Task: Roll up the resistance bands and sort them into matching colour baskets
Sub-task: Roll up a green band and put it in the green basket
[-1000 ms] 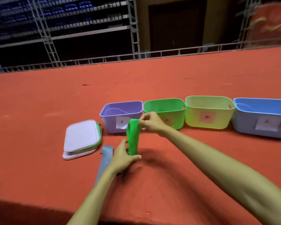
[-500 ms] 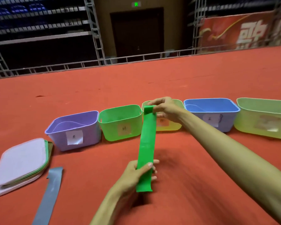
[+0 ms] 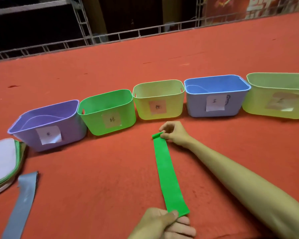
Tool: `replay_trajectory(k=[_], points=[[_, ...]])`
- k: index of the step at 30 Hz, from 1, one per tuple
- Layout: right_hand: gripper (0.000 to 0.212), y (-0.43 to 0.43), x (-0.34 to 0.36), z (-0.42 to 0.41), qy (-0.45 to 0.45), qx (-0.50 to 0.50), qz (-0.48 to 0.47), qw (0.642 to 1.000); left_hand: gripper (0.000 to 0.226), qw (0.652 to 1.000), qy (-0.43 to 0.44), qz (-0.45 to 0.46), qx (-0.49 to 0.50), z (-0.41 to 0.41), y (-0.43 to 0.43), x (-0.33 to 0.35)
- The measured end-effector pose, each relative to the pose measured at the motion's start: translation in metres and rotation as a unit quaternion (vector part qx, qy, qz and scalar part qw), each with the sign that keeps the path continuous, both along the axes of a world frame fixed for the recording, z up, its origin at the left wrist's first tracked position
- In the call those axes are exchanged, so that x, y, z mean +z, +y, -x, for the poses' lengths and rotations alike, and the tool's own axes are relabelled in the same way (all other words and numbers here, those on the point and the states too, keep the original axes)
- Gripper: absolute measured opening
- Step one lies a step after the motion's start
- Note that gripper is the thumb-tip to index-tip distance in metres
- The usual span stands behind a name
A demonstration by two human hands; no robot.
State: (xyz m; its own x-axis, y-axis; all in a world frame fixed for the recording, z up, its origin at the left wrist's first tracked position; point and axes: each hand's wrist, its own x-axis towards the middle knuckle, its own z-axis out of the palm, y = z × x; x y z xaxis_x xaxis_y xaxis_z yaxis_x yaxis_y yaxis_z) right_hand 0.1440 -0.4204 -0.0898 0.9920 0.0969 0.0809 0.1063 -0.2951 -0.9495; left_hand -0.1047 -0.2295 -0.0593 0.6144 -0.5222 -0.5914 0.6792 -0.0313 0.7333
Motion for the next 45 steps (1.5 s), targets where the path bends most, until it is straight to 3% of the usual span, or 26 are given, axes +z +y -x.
replay_trajectory(k=[2, 6, 9, 10, 13, 15, 18, 24, 30, 37, 45], points=[[0.026, 0.002, -0.008, -0.003, -0.052, -0.006, 0.048, 0.997, 0.037, 0.993, -0.043, -0.078, -0.075, -0.004, 0.010, 0.004], [0.026, 0.003, -0.014, -0.004, -0.118, -0.012, 0.109, 0.987, 0.056, 0.948, -0.139, -0.233, -0.169, -0.025, 0.033, 0.014], [0.011, 0.000, -0.016, -0.006, -0.132, -0.021, 0.141, 0.981, 0.046, 0.906, -0.239, -0.340, -0.081, -0.077, 0.040, 0.016], [0.009, 0.000, -0.016, -0.008, -0.143, -0.023, 0.166, 0.975, 0.043, 0.871, -0.308, -0.382, -0.022, -0.103, 0.041, 0.010], [0.031, -0.002, -0.022, -0.010, -0.163, -0.029, 0.261, 0.951, 0.028, 0.743, -0.464, -0.473, 0.099, -0.171, 0.030, -0.017], [0.028, -0.006, -0.028, -0.009, -0.175, -0.019, 0.282, 0.943, 0.025, 0.711, -0.505, -0.478, 0.105, -0.199, 0.014, -0.033], [0.008, -0.007, -0.030, -0.008, -0.207, -0.013, 0.269, 0.941, 0.030, 0.691, -0.534, -0.477, 0.098, -0.221, -0.004, -0.042], [0.013, -0.007, -0.026, -0.012, -0.196, -0.009, 0.203, 0.959, 0.014, 0.685, -0.562, -0.450, 0.108, -0.238, -0.010, -0.048], [0.008, -0.006, -0.029, -0.014, -0.183, -0.007, 0.210, 0.960, 0.006, 0.687, -0.570, -0.433, 0.122, -0.243, -0.012, -0.049], [0.006, -0.006, -0.026, -0.010, -0.170, -0.020, 0.209, 0.963, 0.006, 0.758, -0.536, -0.342, 0.144, -0.241, -0.004, -0.045], [0.012, -0.008, -0.022, -0.005, -0.149, 0.011, 0.192, 0.970, 0.007, 0.756, -0.535, -0.346, 0.148, -0.239, -0.002, -0.045]])
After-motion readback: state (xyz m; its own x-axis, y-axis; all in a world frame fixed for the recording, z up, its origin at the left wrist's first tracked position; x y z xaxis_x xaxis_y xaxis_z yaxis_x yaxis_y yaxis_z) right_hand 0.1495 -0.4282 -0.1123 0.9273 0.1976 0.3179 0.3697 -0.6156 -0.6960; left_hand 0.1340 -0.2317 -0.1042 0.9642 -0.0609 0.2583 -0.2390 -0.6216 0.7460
